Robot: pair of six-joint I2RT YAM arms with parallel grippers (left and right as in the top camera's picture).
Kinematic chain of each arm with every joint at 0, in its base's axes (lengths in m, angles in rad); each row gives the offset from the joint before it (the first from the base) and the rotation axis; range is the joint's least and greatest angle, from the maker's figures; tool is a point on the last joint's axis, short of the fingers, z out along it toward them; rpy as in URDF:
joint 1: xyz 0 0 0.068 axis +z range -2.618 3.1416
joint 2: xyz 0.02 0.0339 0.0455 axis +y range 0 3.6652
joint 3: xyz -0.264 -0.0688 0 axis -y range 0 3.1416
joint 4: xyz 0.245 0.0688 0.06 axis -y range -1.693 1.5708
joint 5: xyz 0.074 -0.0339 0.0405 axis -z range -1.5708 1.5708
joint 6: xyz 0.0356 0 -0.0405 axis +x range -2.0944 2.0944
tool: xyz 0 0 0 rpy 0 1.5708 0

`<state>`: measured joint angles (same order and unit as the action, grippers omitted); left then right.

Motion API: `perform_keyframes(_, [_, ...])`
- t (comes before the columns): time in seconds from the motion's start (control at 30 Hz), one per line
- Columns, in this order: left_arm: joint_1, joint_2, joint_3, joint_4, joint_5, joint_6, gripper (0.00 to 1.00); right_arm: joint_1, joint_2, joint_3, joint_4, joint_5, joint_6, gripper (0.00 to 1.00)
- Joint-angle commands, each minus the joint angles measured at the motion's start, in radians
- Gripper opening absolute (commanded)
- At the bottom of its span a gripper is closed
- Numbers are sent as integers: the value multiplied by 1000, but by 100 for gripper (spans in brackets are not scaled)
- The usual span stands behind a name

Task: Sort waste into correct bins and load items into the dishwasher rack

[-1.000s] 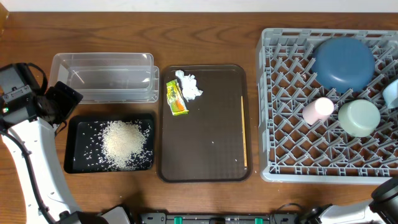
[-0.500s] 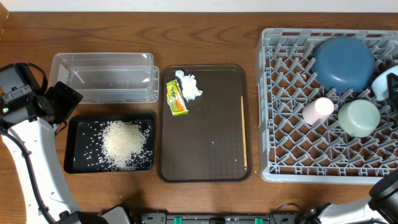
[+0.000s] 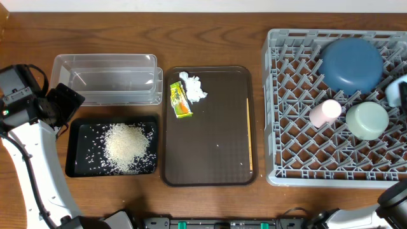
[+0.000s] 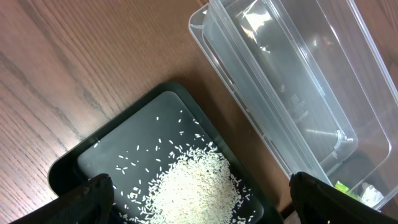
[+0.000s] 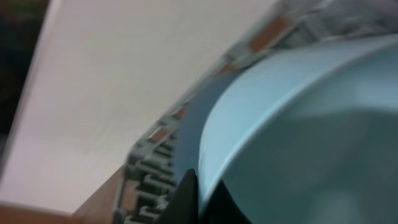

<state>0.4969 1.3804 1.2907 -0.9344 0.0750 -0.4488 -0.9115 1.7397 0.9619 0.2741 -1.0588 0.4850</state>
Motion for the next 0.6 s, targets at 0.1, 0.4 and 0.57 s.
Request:
perform_keyframes(0.1, [4, 4, -5, 0, -5, -6, 93, -59, 23, -31, -61, 98, 15, 9])
perform_keyframes(0.4, [4, 4, -5, 0, -5, -6, 93, -60, -34, -31, -103, 97, 42, 12])
perform_keyframes(0.57, [4, 4, -5, 0, -5, -6, 93, -60, -156, -31, -164, 98, 42, 27])
